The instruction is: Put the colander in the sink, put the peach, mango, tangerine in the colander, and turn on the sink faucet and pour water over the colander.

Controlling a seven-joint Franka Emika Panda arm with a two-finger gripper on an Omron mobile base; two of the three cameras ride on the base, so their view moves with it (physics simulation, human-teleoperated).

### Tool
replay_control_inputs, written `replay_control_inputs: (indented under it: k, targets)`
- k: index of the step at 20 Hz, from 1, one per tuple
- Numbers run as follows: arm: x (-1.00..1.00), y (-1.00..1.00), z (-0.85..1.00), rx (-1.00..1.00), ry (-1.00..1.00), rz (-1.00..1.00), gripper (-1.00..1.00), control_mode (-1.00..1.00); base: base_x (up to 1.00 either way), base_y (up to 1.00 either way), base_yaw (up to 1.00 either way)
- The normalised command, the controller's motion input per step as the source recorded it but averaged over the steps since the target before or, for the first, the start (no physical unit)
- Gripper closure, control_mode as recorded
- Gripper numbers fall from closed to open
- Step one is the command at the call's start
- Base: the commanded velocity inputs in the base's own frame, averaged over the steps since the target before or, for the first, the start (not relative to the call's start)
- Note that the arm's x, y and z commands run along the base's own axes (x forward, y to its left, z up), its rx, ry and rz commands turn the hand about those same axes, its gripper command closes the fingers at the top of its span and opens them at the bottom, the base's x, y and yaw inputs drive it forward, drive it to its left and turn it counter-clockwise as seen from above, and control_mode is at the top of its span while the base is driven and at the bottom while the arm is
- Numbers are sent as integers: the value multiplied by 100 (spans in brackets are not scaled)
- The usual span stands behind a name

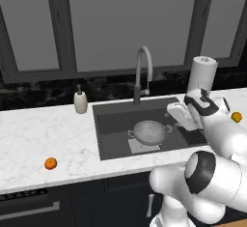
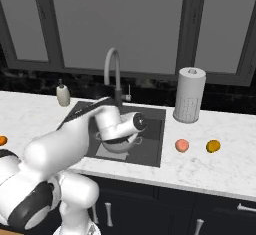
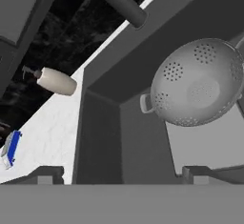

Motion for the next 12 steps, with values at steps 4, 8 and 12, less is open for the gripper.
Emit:
replay_control_inputs:
  k: [4,8,12]
  targets:
    - [-99,91,100,-24,0,1,-100,-100,0,0,0]
    - [-100,76,98,-25,-1,4,-100,-100,0,0,0]
    - [-100,96,74,-28,-4,5,-100,-100,0,0,0]
